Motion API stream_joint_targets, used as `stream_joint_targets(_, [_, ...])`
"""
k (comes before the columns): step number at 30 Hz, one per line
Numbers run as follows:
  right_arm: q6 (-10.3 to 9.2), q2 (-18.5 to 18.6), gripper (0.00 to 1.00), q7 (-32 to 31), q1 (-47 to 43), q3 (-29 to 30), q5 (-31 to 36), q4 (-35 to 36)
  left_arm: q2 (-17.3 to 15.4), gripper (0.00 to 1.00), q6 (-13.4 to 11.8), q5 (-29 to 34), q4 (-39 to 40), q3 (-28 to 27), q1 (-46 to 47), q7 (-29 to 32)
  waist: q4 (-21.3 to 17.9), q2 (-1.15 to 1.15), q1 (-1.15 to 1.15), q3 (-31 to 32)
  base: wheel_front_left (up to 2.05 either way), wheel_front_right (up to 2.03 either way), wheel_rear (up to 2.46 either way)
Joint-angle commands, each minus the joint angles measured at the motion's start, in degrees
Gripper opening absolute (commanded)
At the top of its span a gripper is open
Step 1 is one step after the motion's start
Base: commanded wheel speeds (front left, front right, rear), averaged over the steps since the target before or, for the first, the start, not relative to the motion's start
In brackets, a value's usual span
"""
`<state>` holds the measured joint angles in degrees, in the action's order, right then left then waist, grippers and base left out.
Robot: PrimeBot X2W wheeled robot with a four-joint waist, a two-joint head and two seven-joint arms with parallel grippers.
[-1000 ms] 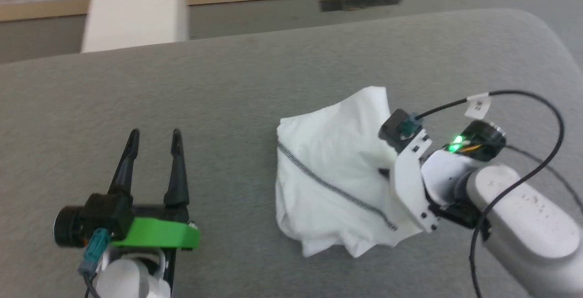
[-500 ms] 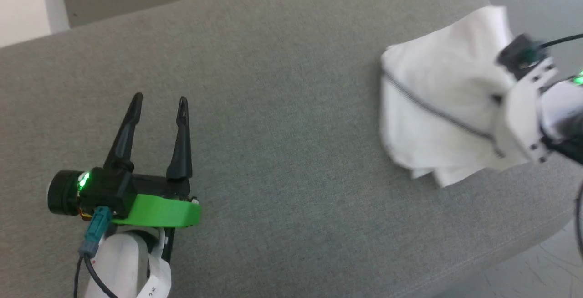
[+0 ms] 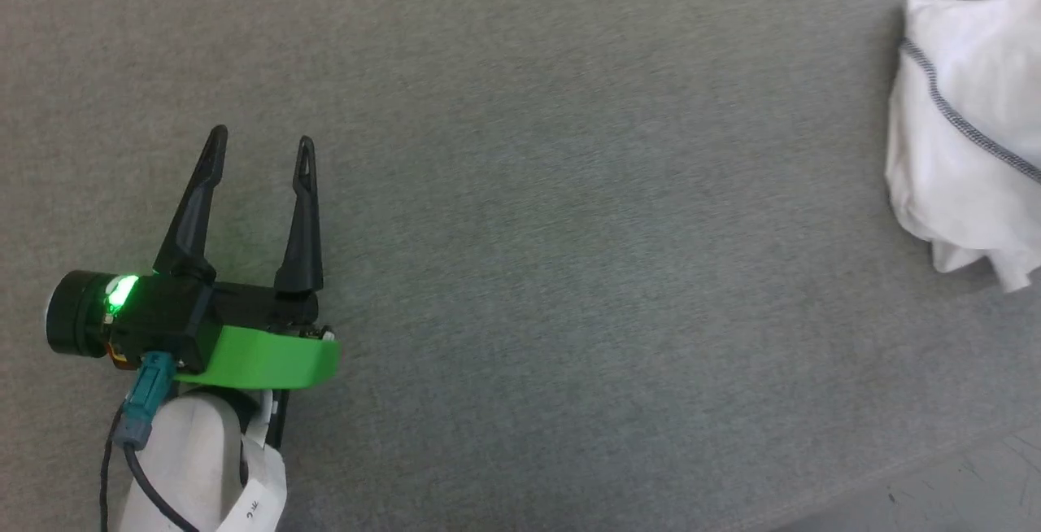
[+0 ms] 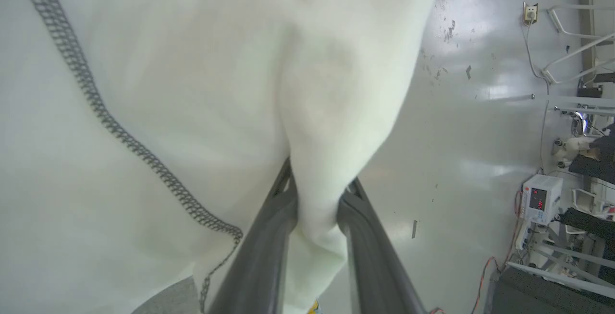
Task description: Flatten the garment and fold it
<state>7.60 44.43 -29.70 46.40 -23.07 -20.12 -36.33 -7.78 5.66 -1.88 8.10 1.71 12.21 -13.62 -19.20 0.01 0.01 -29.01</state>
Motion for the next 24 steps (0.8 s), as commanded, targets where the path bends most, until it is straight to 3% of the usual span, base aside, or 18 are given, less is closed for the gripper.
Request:
stream_joint_targets(1, [-0.11, -0.92, 0.00, 1.43, 0.80, 1.45, 1.53, -1.33, -0.60, 1.00, -0.19, 0.46, 0.35, 0.00, 1.24, 0.29, 2.33, -0.01, -0.01, -2.40, 0.00, 0.00, 0.00])
stream_joint_targets(2, [-0.11, -1.21, 0.00, 2.39, 0.91, 2.36, 2.62, -2.21, -0.70, 1.00, -0.20, 0.47, 0.44, 0.03, 1.31, 0.36, 2.43, -0.01, -0.01, -2.53, 0.00, 0.00, 0.00])
stream_joint_targets(3, [-0.11, -1.60, 0.10, 3.49, 0.96, 3.25, 3.92, -3.18, -0.80, 1.00, -0.22, 0.45, 0.49, 0.06, 1.36, 0.43, 2.53, -0.01, -0.01, -2.60, 0.00, 0.00, 0.00])
stream_joint_targets(4, [-0.11, -1.98, 0.49, 3.94, 0.90, 4.09, 4.54, -4.18, -0.88, 1.00, -0.24, 0.45, 0.51, 0.08, 1.36, 0.50, 2.58, -0.01, -0.01, -2.62, 0.00, 0.00, 0.00])
stream_joint_targets(5, [-0.11, -2.51, 1.00, 4.61, 0.99, 5.53, 5.15, -5.40, -0.96, 1.00, -0.29, 0.43, 0.53, 0.10, 1.33, 0.56, 2.61, -0.01, -0.01, -2.62, 0.00, 0.00, 0.00])
stream_joint_targets(10, [-0.11, -3.77, 1.00, 8.53, 1.57, 11.19, 7.73, -9.00, -0.87, 1.00, -0.56, 0.28, 0.03, 0.54, 0.93, 0.56, 2.74, -0.01, -0.01, -0.96, 0.00, 0.00, 0.00])
stream_joint_targets(15, [-0.11, -3.65, 1.00, 15.04, 2.70, 14.92, 6.86, -6.80, -0.19, 1.00, -0.75, -0.70, -1.57, 0.89, 0.38, -0.12, 3.62, -0.01, -0.01, 3.29, 0.00, 0.00, 0.00])
stream_joint_targets(21, [-0.11, -6.34, 1.00, 24.72, 3.08, 16.99, 1.98, 3.54, 0.98, 1.00, -1.76, -2.53, -3.79, 0.13, -1.07, -0.99, 5.68, -0.01, -0.01, 10.43, 0.00, 0.00, 0.00])
stream_joint_targets(24, [-0.11, -8.58, 1.00, 29.71, 0.49, 16.81, -0.77, 11.97, 1.68, 1.00, -2.56, -3.38, -4.67, -0.30, -1.66, -1.19, 7.87, -0.01, -0.01, 13.82, 0.00, 0.00, 0.00])
